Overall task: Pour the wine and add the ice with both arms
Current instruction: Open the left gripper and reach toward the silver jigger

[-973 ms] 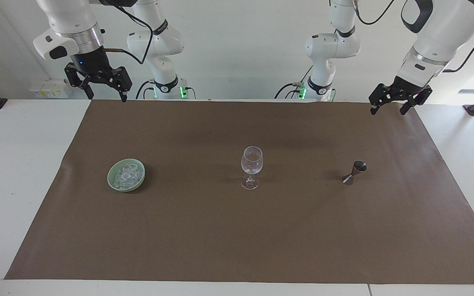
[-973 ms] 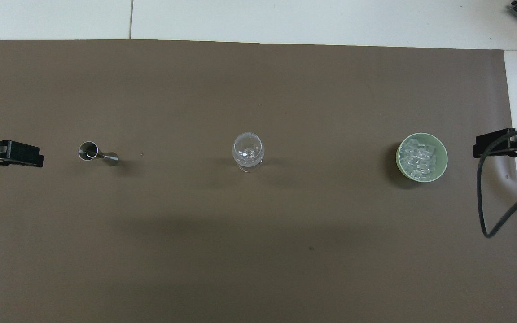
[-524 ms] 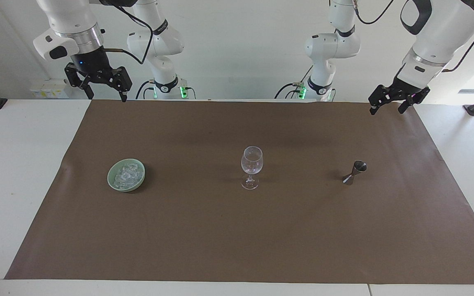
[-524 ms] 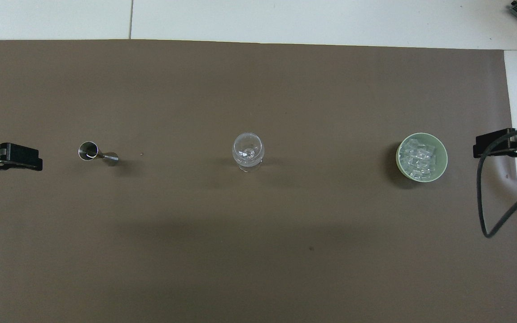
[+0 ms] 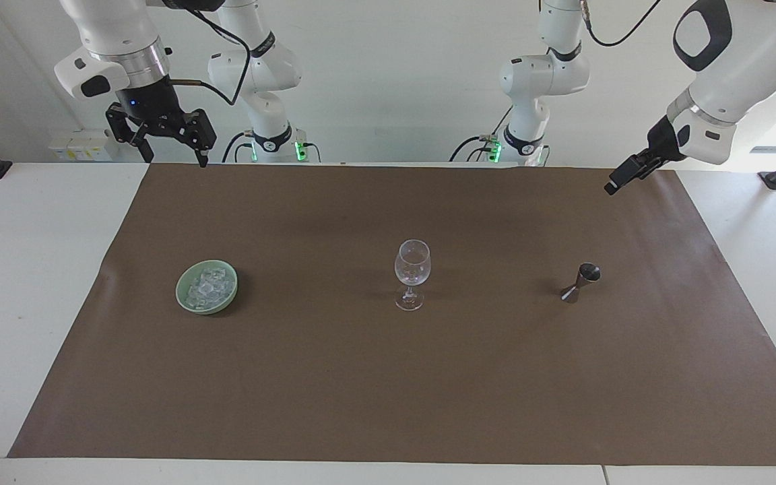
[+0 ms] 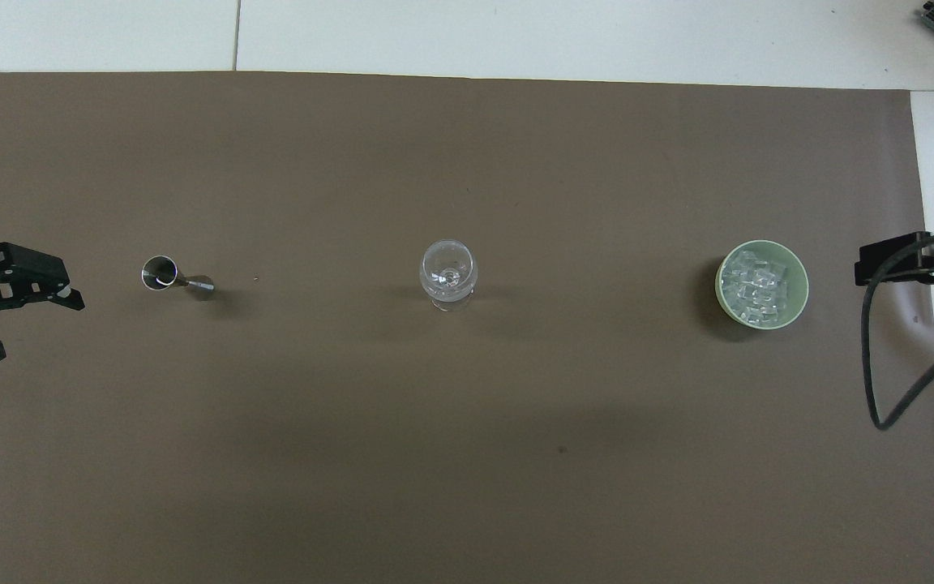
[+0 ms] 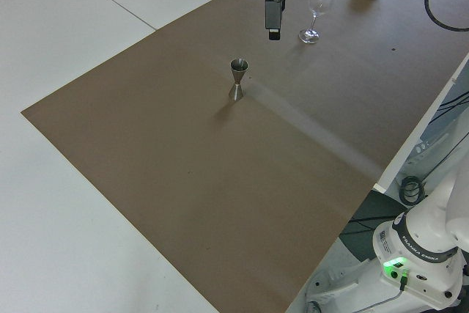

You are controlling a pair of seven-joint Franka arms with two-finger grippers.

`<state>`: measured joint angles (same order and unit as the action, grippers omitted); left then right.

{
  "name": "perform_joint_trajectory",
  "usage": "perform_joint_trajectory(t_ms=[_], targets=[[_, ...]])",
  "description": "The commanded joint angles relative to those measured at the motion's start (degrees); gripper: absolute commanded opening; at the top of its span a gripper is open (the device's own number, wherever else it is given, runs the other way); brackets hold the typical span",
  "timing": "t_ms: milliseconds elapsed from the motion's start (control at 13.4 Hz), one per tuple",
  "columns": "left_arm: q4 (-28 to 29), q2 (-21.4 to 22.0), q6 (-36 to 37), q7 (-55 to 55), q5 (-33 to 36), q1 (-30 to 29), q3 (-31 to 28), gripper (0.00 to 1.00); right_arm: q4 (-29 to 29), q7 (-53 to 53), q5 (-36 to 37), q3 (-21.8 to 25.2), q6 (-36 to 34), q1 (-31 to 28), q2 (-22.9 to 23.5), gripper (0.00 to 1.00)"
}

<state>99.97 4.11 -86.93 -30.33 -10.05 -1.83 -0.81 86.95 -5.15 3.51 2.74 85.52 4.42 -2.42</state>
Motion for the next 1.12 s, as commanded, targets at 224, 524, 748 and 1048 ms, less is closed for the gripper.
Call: perform_joint_trajectory(t_ms=[224,524,748,1048], targets=[[-4.0,-6.2,1.2,-22.6,-10.2,-6.6,0.2,1.0,0.9,0.8,-1.1,0.3,-0.3,0.0,-0.9,1.0],[1.3,-6.5,-4.4,-30.4,-17.1,-11.2,0.2,1.0,0.9,0.8,-1.1,0.2,-0.3,0.0,-0.9,1.0],[7.1,-6.0,-8.1,-30.5,-25.4,-14.2,0.2,1.0,0.9,0.8,-1.1,0.2,-0.3,0.0,-0.9,1.0],[14.2,-5.0,-13.6,-30.4,-33.4,-17.6,0.2,1.0,0.9,0.8,-1.1,0.3,-0.3,0.0,-0.9,1.0]])
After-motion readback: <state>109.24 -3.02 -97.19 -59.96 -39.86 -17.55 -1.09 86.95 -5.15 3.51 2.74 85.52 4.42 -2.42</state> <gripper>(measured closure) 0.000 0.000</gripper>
